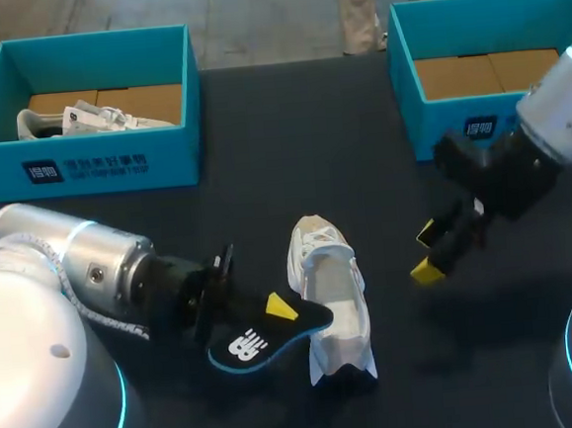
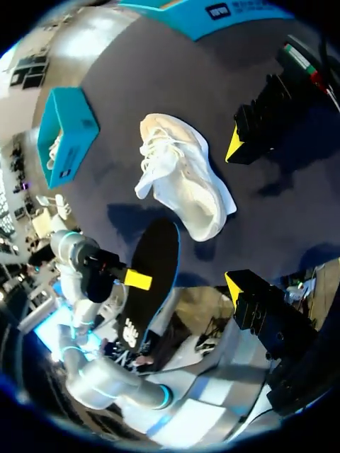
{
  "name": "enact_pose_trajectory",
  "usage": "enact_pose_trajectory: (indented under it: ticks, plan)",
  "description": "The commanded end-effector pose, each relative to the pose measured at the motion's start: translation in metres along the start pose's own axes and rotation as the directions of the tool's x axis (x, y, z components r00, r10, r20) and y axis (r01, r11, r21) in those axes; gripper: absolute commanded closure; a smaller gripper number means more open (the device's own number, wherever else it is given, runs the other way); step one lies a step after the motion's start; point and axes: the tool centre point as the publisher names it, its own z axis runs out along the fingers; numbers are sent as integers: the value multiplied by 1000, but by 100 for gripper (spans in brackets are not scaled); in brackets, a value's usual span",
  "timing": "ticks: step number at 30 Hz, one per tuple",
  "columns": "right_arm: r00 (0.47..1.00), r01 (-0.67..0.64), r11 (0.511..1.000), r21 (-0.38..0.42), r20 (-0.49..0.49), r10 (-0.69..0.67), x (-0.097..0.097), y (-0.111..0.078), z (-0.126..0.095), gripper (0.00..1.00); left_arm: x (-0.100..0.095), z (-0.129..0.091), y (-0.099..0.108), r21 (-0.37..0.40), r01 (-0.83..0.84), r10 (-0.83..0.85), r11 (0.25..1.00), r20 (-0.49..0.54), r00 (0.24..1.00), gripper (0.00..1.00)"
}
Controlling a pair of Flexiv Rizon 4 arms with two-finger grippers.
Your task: Take the shoe out of the shoebox, open the shoe tongue, remove and reinsert the insole, then place the shoe into the shoebox
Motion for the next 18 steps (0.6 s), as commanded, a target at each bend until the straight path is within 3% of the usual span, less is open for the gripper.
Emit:
enact_pose_trajectory:
  ticks: [1, 18]
  plan:
    - [984, 164, 986, -7, 65, -164, 6, -17, 8, 0, 9, 5, 1, 7, 17, -17, 1000, 11, 1000, 100]
    - [983, 175, 984, 15, 55, -176, 5, -20, 11, 0, 10, 5, 1, 13, 25, -25, 1000, 14, 1000, 100]
